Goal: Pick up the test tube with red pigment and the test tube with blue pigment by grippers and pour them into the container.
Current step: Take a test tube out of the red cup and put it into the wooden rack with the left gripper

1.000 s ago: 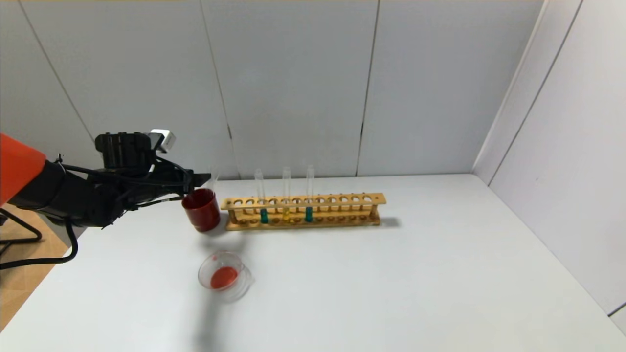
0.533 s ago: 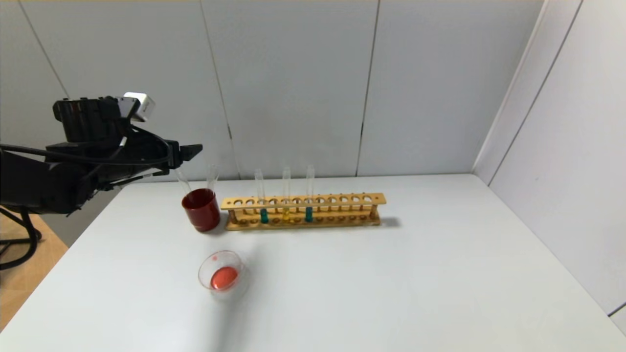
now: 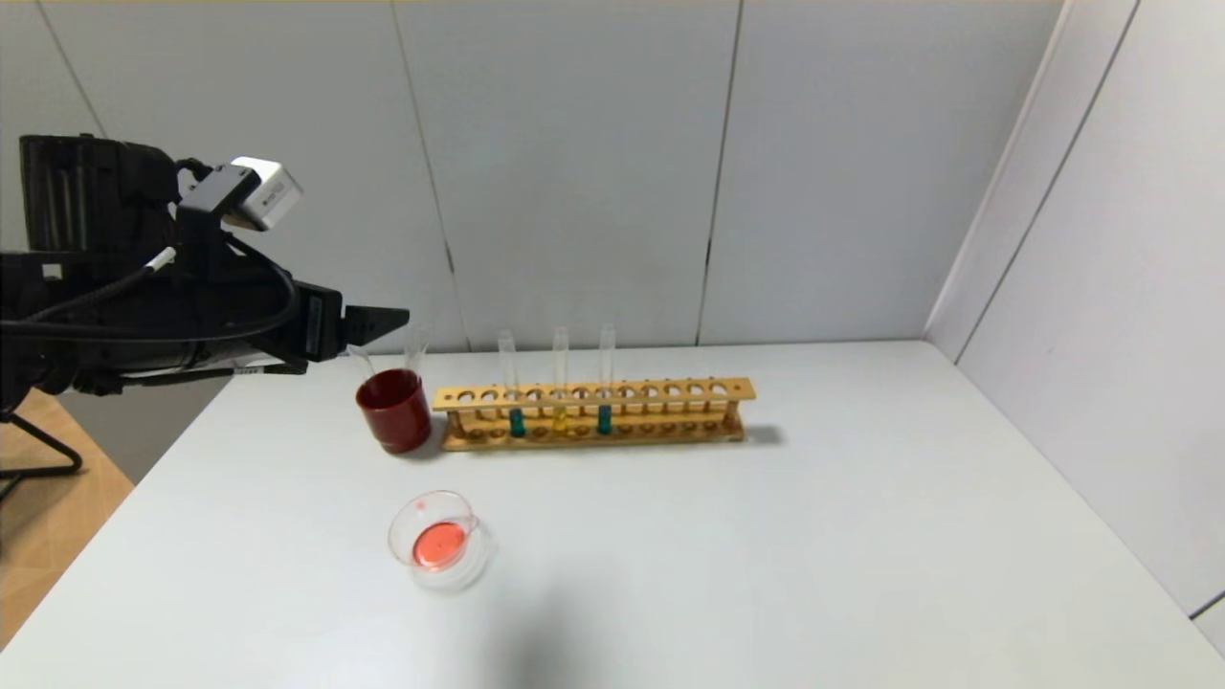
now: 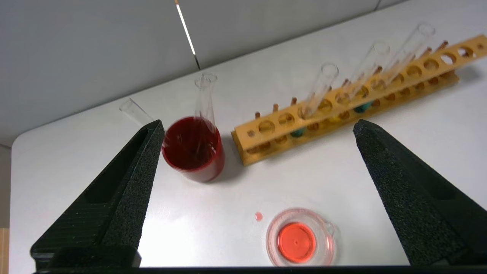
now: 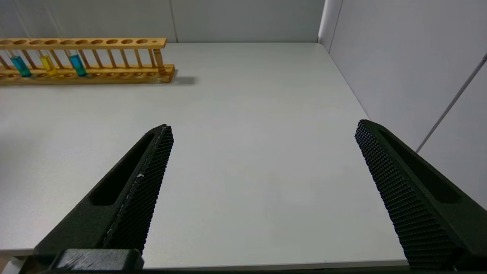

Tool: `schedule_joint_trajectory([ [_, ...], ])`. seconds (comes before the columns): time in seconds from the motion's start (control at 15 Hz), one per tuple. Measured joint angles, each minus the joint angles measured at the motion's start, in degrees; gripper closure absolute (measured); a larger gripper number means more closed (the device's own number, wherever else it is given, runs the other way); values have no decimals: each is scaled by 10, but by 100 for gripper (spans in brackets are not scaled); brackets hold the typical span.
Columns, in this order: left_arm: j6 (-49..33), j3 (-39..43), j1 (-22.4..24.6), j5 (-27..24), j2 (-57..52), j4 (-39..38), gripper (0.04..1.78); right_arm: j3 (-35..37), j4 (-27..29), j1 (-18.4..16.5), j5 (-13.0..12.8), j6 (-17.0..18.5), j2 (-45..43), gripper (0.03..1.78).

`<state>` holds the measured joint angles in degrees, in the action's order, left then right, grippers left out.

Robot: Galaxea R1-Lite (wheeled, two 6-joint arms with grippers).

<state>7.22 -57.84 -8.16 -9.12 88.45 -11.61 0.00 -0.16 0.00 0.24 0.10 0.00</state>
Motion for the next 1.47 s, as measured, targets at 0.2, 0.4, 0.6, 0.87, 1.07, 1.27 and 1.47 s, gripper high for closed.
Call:
schedule_joint_trajectory([
  [0.2, 2, 39, -26, 0, -13, 0, 7, 0, 0, 0, 0, 0, 0, 6],
  [0.4, 2, 65, -58, 2, -12, -2, 7, 0, 0, 0, 0, 0, 0, 6],
  [0.6, 1, 80, -76, 3, 13, -42, 7, 0, 0, 0, 0, 0, 0, 6],
  [0.87, 0, 93, -87, 11, 81, -158, 7, 0, 0, 0, 0, 0, 0, 6],
  [1.07, -1, 90, -90, 18, 129, -204, 7, 0, 0, 0, 0, 0, 0, 6],
  [1.27, 0, 88, -91, 18, 168, -244, 7, 0, 0, 0, 0, 0, 0, 6],
  [1.47, 1, 79, -90, 19, 200, -262, 7, 0, 0, 0, 0, 0, 0, 6],
])
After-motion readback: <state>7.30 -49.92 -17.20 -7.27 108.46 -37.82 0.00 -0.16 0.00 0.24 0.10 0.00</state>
